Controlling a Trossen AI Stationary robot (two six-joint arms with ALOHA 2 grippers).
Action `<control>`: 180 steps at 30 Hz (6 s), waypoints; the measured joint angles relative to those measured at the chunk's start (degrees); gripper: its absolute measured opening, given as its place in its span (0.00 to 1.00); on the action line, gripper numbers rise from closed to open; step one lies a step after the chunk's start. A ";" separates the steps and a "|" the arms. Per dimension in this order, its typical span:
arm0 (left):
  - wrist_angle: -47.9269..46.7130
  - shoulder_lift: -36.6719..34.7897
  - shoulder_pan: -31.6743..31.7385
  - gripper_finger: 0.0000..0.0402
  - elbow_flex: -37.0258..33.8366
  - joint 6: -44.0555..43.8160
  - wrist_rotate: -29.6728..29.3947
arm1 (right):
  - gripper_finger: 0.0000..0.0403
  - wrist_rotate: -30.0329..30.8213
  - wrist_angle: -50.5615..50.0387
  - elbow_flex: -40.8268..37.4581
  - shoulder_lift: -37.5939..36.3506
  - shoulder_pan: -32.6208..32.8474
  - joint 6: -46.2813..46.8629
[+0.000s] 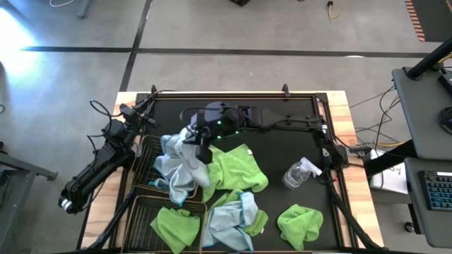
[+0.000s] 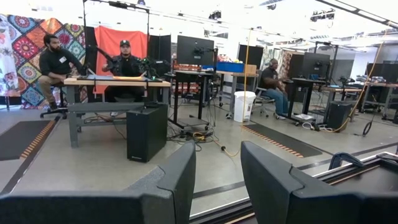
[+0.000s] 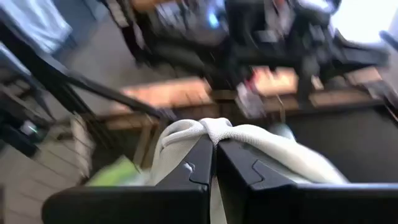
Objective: Sort microfiber towel by color & place in baskets
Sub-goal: Put the top light blue towel into the top wire basket, then put the top center green towel into the bottom wire basket
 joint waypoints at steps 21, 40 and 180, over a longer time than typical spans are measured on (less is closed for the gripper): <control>0.00 0.01 0.00 0.28 0.00 -0.01 -0.01 | 0.02 -1.44 5.72 -0.97 1.83 1.21 -3.10; 0.00 0.00 -0.01 0.28 0.00 0.00 0.01 | 0.32 -9.03 -1.53 -1.57 9.48 1.34 -4.96; 0.00 0.02 0.01 0.28 0.02 0.00 0.00 | 0.02 4.07 -12.27 0.09 1.95 5.98 -2.43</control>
